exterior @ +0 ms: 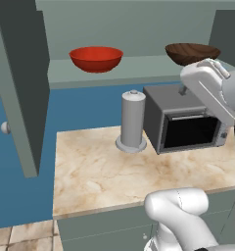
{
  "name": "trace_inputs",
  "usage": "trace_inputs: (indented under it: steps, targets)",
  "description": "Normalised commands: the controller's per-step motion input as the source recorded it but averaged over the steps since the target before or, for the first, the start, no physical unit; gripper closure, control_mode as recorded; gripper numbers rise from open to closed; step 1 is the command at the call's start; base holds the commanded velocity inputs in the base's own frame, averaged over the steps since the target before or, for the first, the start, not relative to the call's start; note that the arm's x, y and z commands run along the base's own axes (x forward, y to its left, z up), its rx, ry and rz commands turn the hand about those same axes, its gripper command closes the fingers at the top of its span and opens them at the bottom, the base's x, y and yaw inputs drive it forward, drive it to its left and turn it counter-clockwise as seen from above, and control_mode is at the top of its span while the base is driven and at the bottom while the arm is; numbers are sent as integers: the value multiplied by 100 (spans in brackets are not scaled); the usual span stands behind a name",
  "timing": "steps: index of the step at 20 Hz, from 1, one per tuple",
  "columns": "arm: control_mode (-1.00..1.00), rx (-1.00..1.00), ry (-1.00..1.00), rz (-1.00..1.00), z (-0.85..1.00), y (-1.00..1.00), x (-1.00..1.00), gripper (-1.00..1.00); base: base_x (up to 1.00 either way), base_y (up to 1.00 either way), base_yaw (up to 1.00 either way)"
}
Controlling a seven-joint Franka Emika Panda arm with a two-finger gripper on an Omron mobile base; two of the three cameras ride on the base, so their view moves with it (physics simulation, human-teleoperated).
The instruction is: Move the bowls from the cabinet to the plates on the dining table.
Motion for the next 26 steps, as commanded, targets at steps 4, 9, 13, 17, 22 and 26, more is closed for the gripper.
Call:
trace_inputs:
  steps: [4, 9, 13, 17, 22, 26]
  targets:
    - [-100, 0, 9, 0, 0, 0, 41, -100, 0, 0, 0]
    - [-100, 0, 3, 0, -1, 0, 43, -100, 0, 0, 0]
    - [-100, 4, 0, 0, 0, 0, 18, -100, 0, 0, 0]
    - [-100, 10, 0, 0, 0, 0, 7, -100, 0, 0, 0]
    - [-100, 7, 0, 0, 3, 0, 14, -100, 0, 0, 0]
    - [-100, 6, -4, 0, 5, 0, 22, -100, 0, 0, 0]
